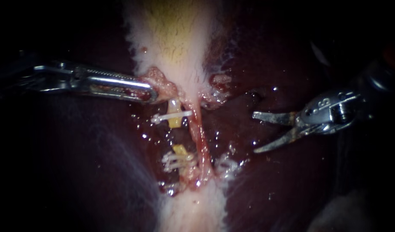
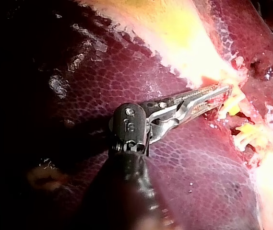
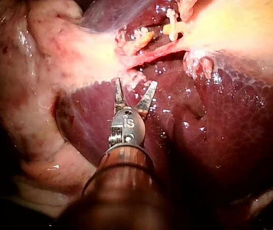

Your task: Go back from the cut left tube

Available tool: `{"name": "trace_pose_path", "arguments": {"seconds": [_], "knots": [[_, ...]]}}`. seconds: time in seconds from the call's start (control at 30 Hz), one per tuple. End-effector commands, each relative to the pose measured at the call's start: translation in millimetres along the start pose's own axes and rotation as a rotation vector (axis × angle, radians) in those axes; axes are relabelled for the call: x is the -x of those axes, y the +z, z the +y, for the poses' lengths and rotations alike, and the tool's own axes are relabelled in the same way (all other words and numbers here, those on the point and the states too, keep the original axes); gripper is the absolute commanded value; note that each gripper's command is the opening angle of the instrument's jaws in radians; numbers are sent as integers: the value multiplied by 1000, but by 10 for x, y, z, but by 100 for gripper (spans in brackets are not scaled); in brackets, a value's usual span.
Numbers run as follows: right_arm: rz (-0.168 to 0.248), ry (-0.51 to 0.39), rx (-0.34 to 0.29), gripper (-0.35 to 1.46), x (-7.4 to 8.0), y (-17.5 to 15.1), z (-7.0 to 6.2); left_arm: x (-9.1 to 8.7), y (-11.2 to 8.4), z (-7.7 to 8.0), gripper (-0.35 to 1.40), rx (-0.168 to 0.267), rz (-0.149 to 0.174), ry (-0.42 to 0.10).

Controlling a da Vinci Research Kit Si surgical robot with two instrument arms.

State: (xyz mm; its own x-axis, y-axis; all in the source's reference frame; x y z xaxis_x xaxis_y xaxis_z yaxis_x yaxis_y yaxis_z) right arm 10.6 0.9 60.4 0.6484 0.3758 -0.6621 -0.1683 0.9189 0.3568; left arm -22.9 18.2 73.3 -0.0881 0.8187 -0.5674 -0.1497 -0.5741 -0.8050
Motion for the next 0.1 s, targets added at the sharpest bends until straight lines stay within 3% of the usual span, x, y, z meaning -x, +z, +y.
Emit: {"name": "trace_pose_path", "arguments": {"seconds": [0.03,0.1], "knots": [[0,0,0,143,0,0,0,0,0,0,-35,0,0,-1],[0,0,0,143,-1,0,-1,0,-1,1,-35,0,0,-1]]}}
